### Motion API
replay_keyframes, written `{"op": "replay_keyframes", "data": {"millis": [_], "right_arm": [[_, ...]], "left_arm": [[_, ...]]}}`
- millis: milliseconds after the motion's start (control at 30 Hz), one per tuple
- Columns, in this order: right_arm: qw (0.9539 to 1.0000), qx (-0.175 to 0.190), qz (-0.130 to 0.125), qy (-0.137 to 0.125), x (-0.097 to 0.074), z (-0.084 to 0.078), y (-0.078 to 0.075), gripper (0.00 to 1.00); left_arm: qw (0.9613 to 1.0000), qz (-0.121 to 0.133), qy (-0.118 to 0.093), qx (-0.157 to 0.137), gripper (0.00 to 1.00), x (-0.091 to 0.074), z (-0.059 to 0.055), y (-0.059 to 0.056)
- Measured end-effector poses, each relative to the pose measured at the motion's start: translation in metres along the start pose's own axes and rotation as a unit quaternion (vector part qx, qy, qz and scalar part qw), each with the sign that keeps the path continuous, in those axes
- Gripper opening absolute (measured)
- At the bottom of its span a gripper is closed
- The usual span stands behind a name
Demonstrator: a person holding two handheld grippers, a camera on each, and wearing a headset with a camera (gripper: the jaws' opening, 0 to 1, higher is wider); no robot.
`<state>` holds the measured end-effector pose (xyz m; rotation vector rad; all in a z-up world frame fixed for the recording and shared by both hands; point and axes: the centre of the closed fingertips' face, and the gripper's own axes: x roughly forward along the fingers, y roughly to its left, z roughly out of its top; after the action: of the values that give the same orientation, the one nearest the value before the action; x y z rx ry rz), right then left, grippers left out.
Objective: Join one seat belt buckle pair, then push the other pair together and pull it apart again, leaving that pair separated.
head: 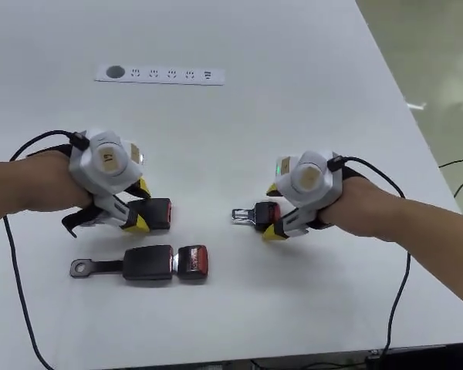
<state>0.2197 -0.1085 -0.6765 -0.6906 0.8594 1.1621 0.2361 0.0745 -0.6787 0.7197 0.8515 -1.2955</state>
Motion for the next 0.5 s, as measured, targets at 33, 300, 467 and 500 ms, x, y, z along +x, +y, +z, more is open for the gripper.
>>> {"op": "replay_keyframes", "data": {"millis": [33,300,467,500], "right_arm": [[0.9999,0.008,-0.007,-0.013,-0.004,0.006,0.001,0.48],[0.9979,0.014,-0.032,-0.055,-0.017,0.026,0.02,0.54],[0.9953,0.024,-0.048,-0.08,-0.032,0.036,0.04,0.59],[0.995,0.025,-0.051,-0.083,-0.034,0.037,0.043,0.6]], "left_arm": [[1.0,0.004,-0.004,-0.001,0.43,-0.006,0.004,-0.002],[0.9998,0.021,-0.001,0.002,0.47,-0.018,0.0,-0.014],[0.9988,0.044,-0.023,-0.007,0.48,-0.035,0.015,-0.035],[0.9983,0.049,-0.032,-0.01,0.49,-0.04,0.018,-0.041]]}}
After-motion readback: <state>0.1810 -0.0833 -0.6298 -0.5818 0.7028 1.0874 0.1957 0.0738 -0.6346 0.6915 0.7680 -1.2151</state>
